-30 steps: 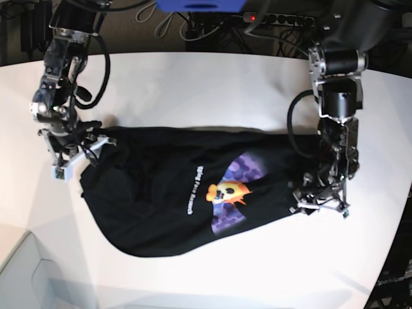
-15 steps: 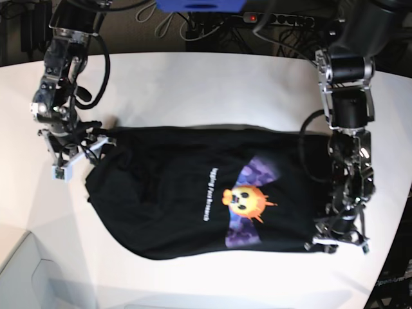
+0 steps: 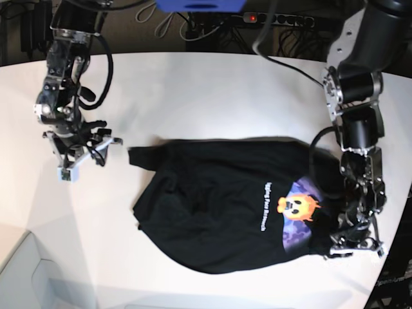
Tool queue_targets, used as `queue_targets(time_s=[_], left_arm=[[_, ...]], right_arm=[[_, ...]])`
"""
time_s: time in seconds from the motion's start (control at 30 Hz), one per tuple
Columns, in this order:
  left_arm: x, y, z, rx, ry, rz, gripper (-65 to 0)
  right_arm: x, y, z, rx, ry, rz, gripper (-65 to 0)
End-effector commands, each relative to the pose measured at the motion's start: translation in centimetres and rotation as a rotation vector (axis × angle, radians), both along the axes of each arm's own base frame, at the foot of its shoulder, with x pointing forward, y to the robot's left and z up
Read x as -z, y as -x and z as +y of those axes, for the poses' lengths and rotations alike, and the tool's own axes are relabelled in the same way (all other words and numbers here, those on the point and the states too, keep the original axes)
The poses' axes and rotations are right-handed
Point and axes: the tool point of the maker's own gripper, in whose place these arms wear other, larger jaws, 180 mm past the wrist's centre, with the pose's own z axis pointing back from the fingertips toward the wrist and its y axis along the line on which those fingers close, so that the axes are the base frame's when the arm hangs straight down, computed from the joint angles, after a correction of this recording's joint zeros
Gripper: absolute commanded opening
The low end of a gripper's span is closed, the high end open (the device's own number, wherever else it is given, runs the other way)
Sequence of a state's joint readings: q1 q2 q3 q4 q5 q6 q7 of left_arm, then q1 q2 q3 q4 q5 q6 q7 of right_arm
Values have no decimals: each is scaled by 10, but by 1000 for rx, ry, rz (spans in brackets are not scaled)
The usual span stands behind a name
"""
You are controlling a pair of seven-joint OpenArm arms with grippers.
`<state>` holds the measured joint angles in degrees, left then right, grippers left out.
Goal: Layout the t-shirt on the table in an organized manner, then fold the t-shirt properly
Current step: 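Lay the shirt flat and open both grippers, then grasp the shirt edges with both grippers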
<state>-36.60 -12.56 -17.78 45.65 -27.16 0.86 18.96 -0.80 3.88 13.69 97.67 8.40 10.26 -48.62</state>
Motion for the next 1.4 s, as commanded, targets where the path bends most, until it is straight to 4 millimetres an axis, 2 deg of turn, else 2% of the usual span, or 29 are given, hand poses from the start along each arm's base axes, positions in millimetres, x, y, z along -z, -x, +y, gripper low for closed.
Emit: queue_targets(time_s=[0.0,0.1,0.17,0.27,0.33,0.37,0.5,0.63,0.73,0.83,0.9,1.03,1.2,1.27,1.37], left_arm=[[-33,-18,10,-28,-13,-90,-550],[-22,-23,26,-87,4,-68,-343],[-21,-24,27,-91,19,-63,-226],[-36,-21,27,-76,-6,-106,-117],[-44,-8,26,-47,-36,-115,-89],[-50,4,32,-45,-55,-124,-80],[-45,59,60,-112,-73,-146,-78],[-6,121,91,-213,-72,-83,-78],[28,144,92,-219,-66,-3,-78],[67,148,80,-182,-48,96,-78],[90,143,69,-160,-18,155,-78],[109,129,56,-134,21,205,-78],[112,117,45,-103,28,221,-90],[114,116,40,-89,22,228,-150],[115,117,37,-77,15,233,-347]], right_arm=[[-14,-9,-4,3,10,-51,-306],[-13,-9,-3,3,7,-50,-306],[-13,-9,-3,3,7,-50,-306],[-14,-9,-3,3,8,-52,-306],[-14,-9,-3,3,8,-52,-306],[-15,-9,-3,2,10,-54,-306],[-15,-9,-3,4,9,-56,-306],[-12,-6,-3,4,6,-45,-306],[-10,-5,-2,5,4,-40,-306],[-10,-6,-1,5,1,-42,-306],[-10,-6,1,5,-7,-42,-306],[-8,-5,2,4,-9,-39,-306],[-8,-4,1,4,-4,-36,-306],[-8,-4,1,4,-4,-36,-306],[-8,-4,0,5,-3,-35,-307]])
